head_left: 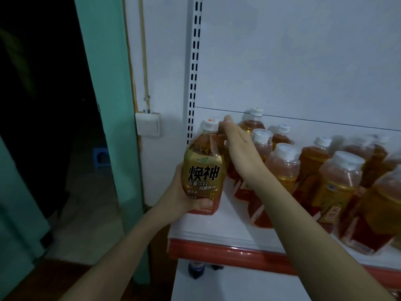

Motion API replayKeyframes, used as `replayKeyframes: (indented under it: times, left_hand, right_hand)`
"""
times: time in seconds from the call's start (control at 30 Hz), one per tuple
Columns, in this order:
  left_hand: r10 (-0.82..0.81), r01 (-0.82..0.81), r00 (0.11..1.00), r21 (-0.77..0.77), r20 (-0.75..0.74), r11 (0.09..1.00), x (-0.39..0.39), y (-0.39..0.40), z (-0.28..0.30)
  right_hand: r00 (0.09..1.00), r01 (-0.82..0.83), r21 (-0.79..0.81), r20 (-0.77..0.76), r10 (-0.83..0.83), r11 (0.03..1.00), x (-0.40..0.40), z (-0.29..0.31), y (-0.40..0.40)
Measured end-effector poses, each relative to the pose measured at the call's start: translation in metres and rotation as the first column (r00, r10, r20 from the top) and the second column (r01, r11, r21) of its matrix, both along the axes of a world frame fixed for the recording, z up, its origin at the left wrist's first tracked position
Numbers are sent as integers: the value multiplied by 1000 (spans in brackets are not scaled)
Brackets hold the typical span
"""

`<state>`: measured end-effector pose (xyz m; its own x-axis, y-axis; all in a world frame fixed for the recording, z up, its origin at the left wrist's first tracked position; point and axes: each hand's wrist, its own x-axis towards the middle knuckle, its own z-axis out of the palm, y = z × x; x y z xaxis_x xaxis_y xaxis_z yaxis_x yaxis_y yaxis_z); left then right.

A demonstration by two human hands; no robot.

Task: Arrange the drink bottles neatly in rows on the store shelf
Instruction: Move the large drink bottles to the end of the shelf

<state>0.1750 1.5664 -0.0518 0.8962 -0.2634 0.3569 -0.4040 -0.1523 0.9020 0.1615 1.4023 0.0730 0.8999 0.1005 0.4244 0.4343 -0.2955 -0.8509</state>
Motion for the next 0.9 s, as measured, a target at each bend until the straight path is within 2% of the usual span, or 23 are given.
replayKeyframes:
  times: [0.1,0.33,0.5,0.67,0.77,0.9]
  left_hand:
    - [49,-49,999,-16,-18,999,3,-4,3]
    - [121,-123,992,-56,-29,991,8,-10,5]
    - [108,-109,992,-26,-62,994,13,-5,3]
    - [78,-80,992,-25,-97,996,28,7,6]
    - [45,-51,992,-42,-118,998,36,13,5]
    - [-2,-5,993,-66,-114,998,43,17,0]
  right_hand:
    - [992,126,138,-2,-127,982,14,3,-4]
    - [993,115,293,-59,-102,949,42,-12,7]
    - [978,118,285,-201,-62,951,66,-2,2]
    - [964,87,197,-264,-33,976,87,-1,4]
    - [971,26,97,-240,-2,995,89,-6,7]
    - [984,74,4,-161,-73,997,83,-5,-1]
